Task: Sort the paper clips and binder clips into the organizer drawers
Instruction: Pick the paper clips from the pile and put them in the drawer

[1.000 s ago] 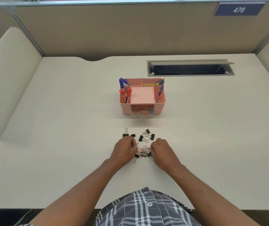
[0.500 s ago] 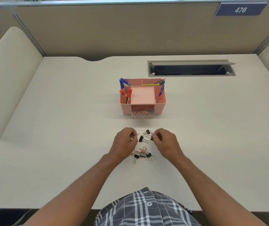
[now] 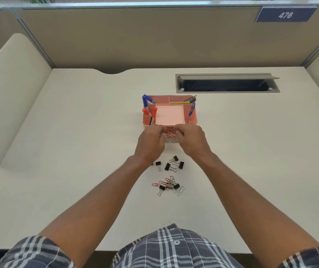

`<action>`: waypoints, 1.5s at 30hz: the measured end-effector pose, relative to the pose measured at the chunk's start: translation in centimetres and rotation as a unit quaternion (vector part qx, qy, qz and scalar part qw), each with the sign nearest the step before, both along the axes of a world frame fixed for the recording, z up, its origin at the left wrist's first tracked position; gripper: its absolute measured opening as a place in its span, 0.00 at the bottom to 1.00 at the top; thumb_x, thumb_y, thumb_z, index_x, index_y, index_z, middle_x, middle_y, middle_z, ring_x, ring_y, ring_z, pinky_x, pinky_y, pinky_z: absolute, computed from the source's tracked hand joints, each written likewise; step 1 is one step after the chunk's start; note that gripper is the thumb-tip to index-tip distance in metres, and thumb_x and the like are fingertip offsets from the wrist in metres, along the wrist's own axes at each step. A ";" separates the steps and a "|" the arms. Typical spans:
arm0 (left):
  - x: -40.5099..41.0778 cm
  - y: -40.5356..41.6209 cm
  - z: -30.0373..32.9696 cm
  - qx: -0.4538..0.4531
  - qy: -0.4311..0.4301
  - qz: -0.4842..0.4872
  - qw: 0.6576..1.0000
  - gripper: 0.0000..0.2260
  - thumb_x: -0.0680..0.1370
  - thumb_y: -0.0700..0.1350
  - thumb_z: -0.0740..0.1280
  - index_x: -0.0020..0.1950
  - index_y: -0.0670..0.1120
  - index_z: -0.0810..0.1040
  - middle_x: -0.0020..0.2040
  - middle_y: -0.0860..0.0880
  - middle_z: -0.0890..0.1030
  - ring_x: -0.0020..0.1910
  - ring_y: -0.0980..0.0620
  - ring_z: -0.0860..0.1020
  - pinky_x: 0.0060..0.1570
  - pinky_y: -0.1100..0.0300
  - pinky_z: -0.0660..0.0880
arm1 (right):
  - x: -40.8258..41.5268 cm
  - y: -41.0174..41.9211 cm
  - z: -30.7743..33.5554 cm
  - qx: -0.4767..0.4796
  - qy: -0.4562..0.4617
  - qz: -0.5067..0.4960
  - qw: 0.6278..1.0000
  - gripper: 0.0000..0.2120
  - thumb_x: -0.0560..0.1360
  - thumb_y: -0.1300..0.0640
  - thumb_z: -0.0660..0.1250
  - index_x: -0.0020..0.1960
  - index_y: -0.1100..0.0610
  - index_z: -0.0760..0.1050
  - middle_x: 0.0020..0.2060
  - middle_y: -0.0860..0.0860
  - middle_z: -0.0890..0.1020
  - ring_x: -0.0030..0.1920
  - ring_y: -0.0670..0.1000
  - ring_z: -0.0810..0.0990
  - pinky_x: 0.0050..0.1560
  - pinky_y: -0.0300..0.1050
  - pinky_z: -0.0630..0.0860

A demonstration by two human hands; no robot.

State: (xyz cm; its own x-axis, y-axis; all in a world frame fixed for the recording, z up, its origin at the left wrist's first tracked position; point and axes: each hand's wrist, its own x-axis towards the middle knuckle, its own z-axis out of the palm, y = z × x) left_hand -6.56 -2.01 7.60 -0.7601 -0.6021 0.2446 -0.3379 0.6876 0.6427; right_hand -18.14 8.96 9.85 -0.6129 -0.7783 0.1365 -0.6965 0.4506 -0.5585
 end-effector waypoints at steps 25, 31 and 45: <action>9.1 5.5 -7.0 -0.023 -0.100 -0.123 0.987 0.03 0.76 0.41 0.67 0.48 0.43 0.79 0.43 0.48 0.77 0.44 0.48 0.74 0.44 0.51 0.74 | 6.2 8.4 -8.2 0.132 -0.064 0.042 0.988 0.11 0.75 0.62 0.62 0.55 0.56 0.77 0.52 0.51 0.76 0.53 0.52 0.75 0.51 0.42 0.71; 9.0 5.6 -7.1 -0.015 -0.103 -0.099 0.990 0.03 0.78 0.38 0.65 0.48 0.43 0.78 0.44 0.48 0.77 0.45 0.47 0.74 0.45 0.54 0.73 | 5.1 8.5 -8.2 0.145 -0.069 0.020 0.987 0.13 0.75 0.63 0.61 0.58 0.57 0.77 0.54 0.52 0.76 0.55 0.53 0.75 0.53 0.45 0.73; 8.7 6.7 -7.1 -0.049 -0.118 -0.085 0.988 0.04 0.74 0.43 0.69 0.46 0.43 0.78 0.42 0.47 0.76 0.41 0.45 0.73 0.41 0.48 0.74 | 8.2 6.7 -8.5 0.131 0.016 0.082 0.988 0.08 0.77 0.56 0.63 0.54 0.54 0.78 0.47 0.53 0.76 0.50 0.57 0.73 0.45 0.51 0.73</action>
